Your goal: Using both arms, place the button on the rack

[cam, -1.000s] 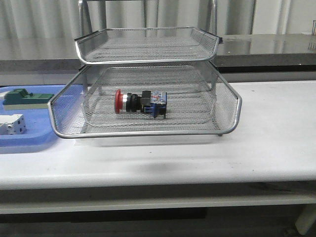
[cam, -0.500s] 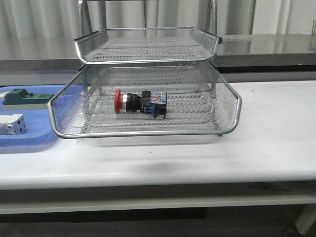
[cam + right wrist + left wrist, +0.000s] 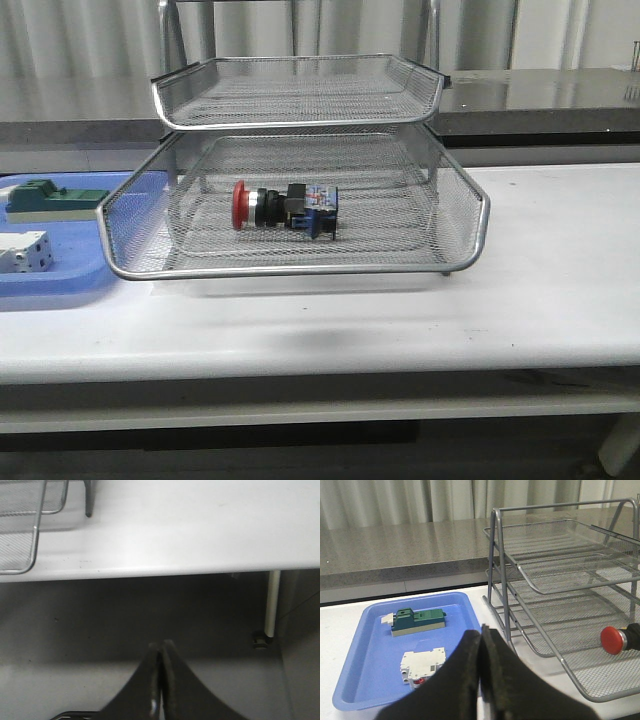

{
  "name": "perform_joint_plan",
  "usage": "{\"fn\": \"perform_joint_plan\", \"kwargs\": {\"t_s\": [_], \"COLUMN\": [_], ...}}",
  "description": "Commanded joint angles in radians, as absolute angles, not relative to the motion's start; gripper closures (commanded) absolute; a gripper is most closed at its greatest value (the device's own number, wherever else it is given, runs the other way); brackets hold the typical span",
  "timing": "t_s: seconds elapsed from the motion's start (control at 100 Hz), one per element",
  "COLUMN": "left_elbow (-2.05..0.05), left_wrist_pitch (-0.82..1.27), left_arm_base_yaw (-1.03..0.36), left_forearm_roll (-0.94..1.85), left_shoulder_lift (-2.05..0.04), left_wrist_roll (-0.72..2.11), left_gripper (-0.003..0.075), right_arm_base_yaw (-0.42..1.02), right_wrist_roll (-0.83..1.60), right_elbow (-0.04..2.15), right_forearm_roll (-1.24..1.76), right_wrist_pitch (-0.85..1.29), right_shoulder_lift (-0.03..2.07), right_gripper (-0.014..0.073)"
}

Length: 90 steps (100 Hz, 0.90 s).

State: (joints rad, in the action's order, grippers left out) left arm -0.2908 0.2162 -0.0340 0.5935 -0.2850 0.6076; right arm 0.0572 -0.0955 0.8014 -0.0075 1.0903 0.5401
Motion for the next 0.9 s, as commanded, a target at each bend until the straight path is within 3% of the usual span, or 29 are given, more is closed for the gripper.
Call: {"fn": "perform_joint_plan", "kwargs": {"t_s": [0.0, 0.43, 0.89], "left_elbow": [-0.319, -0.319, -0.319], "left_wrist_pitch": [0.14, 0.14, 0.14], "left_arm_base_yaw": [-0.033, -0.033, -0.033], "left_forearm_roll": [0.612, 0.612, 0.612], "left_shoulder_lift": [-0.294, -0.294, -0.294], "left_wrist_roll": [0.606, 0.606, 0.606], "left_gripper": [0.0741, 0.0741, 0.0741], "right_arm_base_yaw": [0.05, 0.096, 0.453], "right_wrist_roll": [-0.09, 0.134, 0.131], "right_elbow": [0.836, 0.836, 0.836], "right_forearm_roll": [0.041, 0.393, 0.415], "right_wrist_pitch": [0.989, 0.887, 0.588], "right_shoulder_lift": [0.548, 0.871, 1.232], "right_gripper": [0.0664, 0.0662, 0.0661]}}
